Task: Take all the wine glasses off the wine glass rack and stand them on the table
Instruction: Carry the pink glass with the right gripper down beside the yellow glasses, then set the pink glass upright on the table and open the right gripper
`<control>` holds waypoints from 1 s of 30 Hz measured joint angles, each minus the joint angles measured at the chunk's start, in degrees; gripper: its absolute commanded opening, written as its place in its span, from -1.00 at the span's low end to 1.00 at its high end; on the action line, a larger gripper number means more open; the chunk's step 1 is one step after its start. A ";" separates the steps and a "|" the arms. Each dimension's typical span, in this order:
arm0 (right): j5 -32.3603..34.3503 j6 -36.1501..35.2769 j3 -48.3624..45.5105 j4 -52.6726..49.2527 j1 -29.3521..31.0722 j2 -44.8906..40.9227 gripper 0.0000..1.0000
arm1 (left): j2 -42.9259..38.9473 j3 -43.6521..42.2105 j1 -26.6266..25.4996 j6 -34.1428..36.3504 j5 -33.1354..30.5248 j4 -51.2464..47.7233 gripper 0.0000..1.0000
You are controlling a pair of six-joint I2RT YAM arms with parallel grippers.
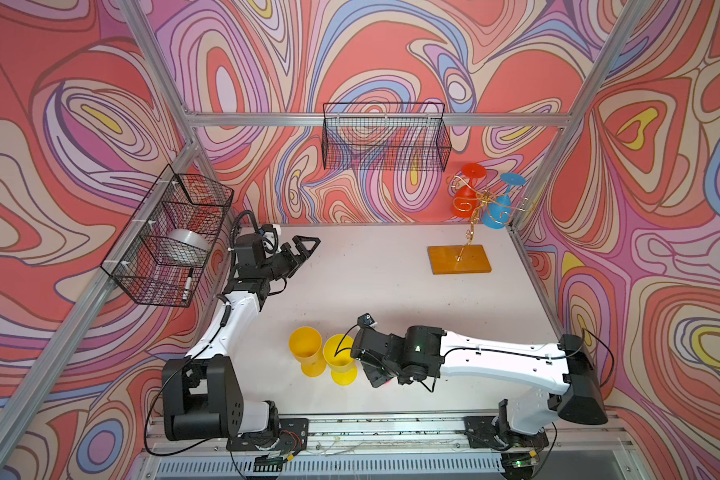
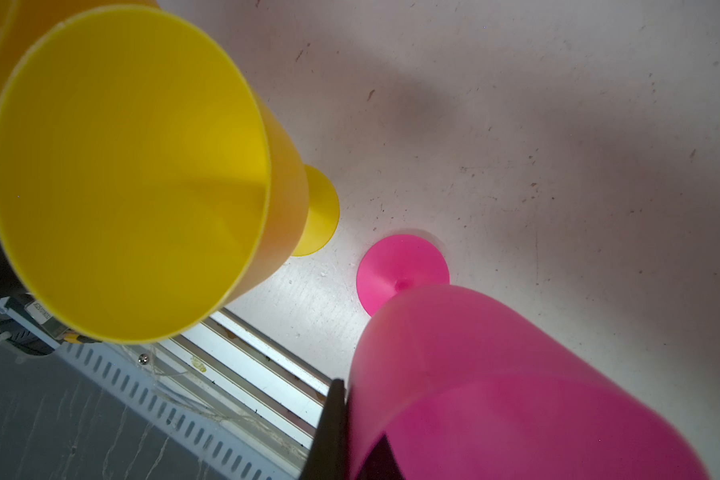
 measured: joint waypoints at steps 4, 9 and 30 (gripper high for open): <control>-0.22 -0.02 0.00 0.13 0.00 0.72 -1.00 | -0.02 0.00 0.00 -0.20 0.09 0.09 1.00; -0.17 -0.04 0.13 0.33 0.00 1.03 -0.87 | -0.02 0.00 0.00 -0.35 0.11 0.61 1.00; 5.03 -3.06 8.00 -1.79 0.00 1.14 0.01 | -0.17 -0.24 0.00 -1.01 0.22 0.87 1.00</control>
